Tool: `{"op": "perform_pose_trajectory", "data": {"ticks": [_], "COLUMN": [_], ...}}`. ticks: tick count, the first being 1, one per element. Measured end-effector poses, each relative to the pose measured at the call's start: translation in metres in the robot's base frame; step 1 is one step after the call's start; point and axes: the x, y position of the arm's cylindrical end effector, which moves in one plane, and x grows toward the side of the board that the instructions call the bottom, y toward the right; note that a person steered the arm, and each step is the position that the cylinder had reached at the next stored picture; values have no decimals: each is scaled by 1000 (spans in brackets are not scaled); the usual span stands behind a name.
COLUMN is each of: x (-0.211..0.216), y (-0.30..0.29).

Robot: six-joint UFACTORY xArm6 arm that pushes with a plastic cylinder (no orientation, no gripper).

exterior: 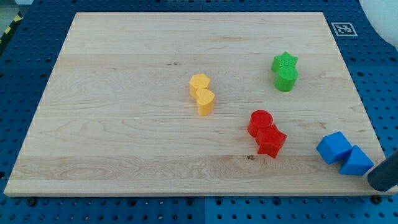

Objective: Place the blue triangle below the blue cube

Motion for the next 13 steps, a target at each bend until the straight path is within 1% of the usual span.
{"op": "perform_pose_trajectory", "data": {"ticks": [1, 2, 3, 4, 5, 6, 7, 8, 9, 11, 12, 13], "x": [0, -9, -23, -23, -23, -19, 1, 2, 1, -5, -16, -17], "y": [3, 3, -10, -38, -51, -43, -44, -63, -104, -152, -152, -137]}}
